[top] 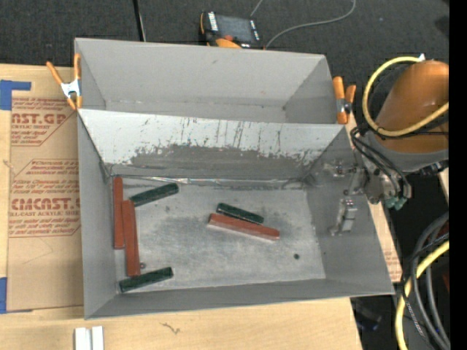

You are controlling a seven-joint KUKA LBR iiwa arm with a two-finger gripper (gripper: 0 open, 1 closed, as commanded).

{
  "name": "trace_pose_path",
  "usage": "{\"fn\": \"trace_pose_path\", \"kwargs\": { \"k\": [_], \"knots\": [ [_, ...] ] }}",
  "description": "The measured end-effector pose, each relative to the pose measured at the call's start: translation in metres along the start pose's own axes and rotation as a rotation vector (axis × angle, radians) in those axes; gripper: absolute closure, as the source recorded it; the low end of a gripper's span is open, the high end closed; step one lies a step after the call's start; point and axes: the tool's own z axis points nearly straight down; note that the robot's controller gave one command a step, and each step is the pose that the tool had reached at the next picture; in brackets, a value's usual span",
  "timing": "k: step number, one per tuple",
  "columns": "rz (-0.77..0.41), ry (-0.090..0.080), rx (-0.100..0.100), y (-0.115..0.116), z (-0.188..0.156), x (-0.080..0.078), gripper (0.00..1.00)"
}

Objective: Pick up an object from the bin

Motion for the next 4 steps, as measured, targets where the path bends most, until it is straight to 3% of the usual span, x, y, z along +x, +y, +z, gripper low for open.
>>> {"fn": "trace_pose_path", "kwargs": {
  "k": [1, 2, 3, 4],
  "knots": [
    [0.126, 0.007, -0.004, 0.074, 0.134, -0.023, 0.0],
    [0.054, 0.004, -0.003, 0.121, 0.13, -0.002, 0.0],
    [0.058, 0.003, -0.001, 0.118, 0.129, -0.003, 1.0],
    [0.032, -0.008, 0.0, 0.108, -0.005, 0.004, 1.0]
  ]
}}
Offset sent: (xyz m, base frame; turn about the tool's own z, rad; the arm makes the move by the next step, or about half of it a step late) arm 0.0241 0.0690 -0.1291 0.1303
